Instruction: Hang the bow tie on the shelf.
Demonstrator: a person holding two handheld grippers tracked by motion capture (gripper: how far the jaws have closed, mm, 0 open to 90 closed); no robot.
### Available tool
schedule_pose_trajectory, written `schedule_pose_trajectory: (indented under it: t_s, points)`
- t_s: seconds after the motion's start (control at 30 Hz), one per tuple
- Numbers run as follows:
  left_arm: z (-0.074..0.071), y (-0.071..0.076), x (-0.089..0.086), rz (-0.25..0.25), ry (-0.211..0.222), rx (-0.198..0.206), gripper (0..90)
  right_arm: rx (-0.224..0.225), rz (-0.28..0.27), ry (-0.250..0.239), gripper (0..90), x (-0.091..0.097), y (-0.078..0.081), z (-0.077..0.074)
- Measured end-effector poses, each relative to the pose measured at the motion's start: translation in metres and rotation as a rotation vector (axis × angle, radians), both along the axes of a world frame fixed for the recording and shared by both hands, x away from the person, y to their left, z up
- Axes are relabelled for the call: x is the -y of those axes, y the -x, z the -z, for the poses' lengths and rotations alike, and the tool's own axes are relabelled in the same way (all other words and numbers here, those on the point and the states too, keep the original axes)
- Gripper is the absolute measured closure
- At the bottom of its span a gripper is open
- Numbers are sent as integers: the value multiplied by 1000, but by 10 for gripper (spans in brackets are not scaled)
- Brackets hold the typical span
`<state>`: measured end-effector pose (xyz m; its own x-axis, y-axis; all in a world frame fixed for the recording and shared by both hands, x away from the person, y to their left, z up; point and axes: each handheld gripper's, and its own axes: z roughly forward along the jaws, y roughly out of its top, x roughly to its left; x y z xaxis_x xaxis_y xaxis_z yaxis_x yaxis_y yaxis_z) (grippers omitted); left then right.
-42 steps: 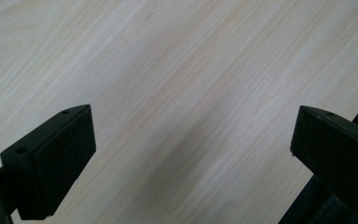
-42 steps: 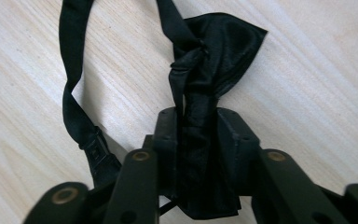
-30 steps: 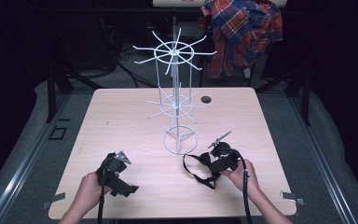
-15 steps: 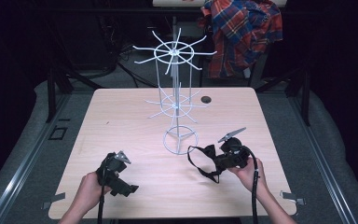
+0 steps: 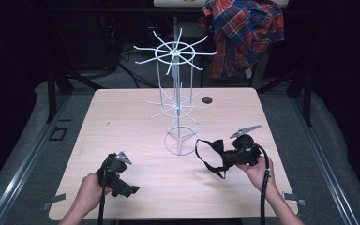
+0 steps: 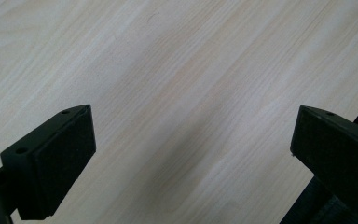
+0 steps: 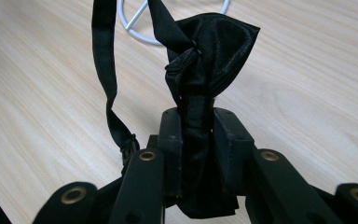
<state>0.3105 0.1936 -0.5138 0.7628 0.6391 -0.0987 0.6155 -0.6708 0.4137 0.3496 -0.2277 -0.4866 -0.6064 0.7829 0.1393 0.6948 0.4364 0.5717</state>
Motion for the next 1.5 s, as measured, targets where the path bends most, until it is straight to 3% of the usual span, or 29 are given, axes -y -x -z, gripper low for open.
schedule_pose_trajectory:
  t_s: [0.17, 0.43, 0.7, 0.73, 0.77, 1.0, 1.3, 1.5]
  points:
    - [1, 0, 0, -1, -5, -2, 1, 11, 7, -25, 738, 7, -1, -3]
    - [2, 0, 1, -1, -7, -4, 1, 23, 20, -4, 739, 13, -3, -5]
    - [2, 0, 2, 2, -8, -8, 1, 33, 32, -32, 738, 16, -4, -8]
    - [2, 0, 2, 2, -7, -7, 1, 38, 31, -10, 738, 17, -4, -10]
    - [2, 0, 1, 4, -4, -6, 1, 35, 37, -38, 738, 17, -4, -9]
    - [1, 0, 2, 16, 14, -1, 1, 38, 53, -51, 738, 20, -8, -10]
    - [0, -1, 0, 10, 62, -35, 1, 76, 78, -90, 737, 22, -16, -20]
    - [0, -3, -2, 39, 54, -23, 1, 112, 82, -112, 737, 21, -16, -28]
